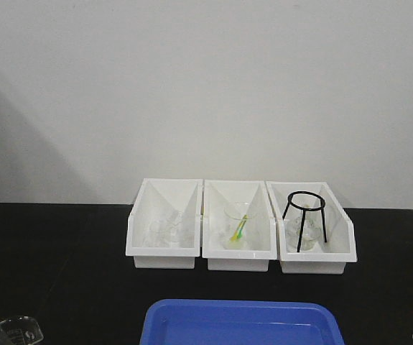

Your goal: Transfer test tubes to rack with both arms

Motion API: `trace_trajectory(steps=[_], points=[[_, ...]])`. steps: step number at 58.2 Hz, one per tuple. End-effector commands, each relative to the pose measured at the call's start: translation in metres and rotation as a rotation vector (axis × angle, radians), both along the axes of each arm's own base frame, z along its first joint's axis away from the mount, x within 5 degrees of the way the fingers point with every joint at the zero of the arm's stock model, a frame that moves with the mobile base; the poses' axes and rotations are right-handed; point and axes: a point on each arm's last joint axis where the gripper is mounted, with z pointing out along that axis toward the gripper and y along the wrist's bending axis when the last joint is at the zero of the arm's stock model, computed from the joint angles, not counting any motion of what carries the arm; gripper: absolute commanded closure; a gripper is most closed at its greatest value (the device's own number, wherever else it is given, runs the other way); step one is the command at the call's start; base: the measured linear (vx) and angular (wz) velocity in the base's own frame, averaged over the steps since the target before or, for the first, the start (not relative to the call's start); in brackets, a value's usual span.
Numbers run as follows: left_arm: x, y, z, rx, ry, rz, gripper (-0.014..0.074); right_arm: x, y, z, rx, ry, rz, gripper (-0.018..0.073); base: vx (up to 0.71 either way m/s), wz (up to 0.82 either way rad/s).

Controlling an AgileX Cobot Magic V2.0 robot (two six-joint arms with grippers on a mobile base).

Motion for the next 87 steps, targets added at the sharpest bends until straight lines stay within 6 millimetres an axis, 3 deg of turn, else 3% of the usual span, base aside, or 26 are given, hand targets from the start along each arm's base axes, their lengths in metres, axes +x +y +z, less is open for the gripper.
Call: trace_trajectory(steps=[1, 9, 24, 25, 34, 44, 54, 69, 76, 87], points=[[0.020, -0.002, 0.033, 0.021, -0.020, 0.013, 0.0617, 0.012, 0.000, 0.032, -0.029, -0.052, -0.004, 0.0567, 0.00, 0.00], [0.050, -0.006, 0.042, 0.020, 0.058, 0.007, 0.0617, 0.032, 0.000, 0.041, -0.023, -0.005, -0.002, 0.0567, 0.00, 0.00], [0.093, -0.011, 0.015, 0.050, 0.294, 0.001, 0.0588, 0.060, -0.002, 0.028, 0.007, 0.134, 0.003, 0.0553, 0.00, 0.00], [0.104, -0.013, 0.008, 0.055, 0.336, 0.001, 0.0529, 0.064, -0.002, 0.025, 0.011, 0.169, 0.002, 0.0508, 0.00, 0.00], [0.117, -0.014, -0.001, -0.001, 0.400, -0.010, 0.0365, 0.066, -0.002, 0.023, 0.013, 0.193, 0.000, 0.0363, 0.00, 0.00], [0.130, -0.015, -0.013, -0.133, 0.482, -0.030, 0.0142, 0.070, -0.002, 0.020, 0.027, 0.215, 0.003, 0.0082, 0.00, 0.00], [0.144, -0.018, -0.033, -0.269, 0.637, -0.041, -0.0012, 0.073, -0.002, 0.020, 0.028, 0.218, 0.004, -0.0074, 0.00, 0.00], [0.166, -0.022, -0.073, -0.463, 0.904, -0.006, -0.0027, 0.078, -0.003, 0.017, 0.023, 0.243, 0.002, -0.0050, 0.00, 0.00], [0.171, -0.017, -0.075, -0.539, 0.889, 0.019, -0.0022, 0.085, -0.003, 0.013, 0.021, 0.270, 0.001, -0.0014, 0.00, 0.00], [0.173, 0.008, -0.077, -0.596, 0.861, 0.121, -0.0013, 0.097, -0.003, 0.006, 0.023, 0.323, 0.001, 0.0008, 0.00, 0.00]])
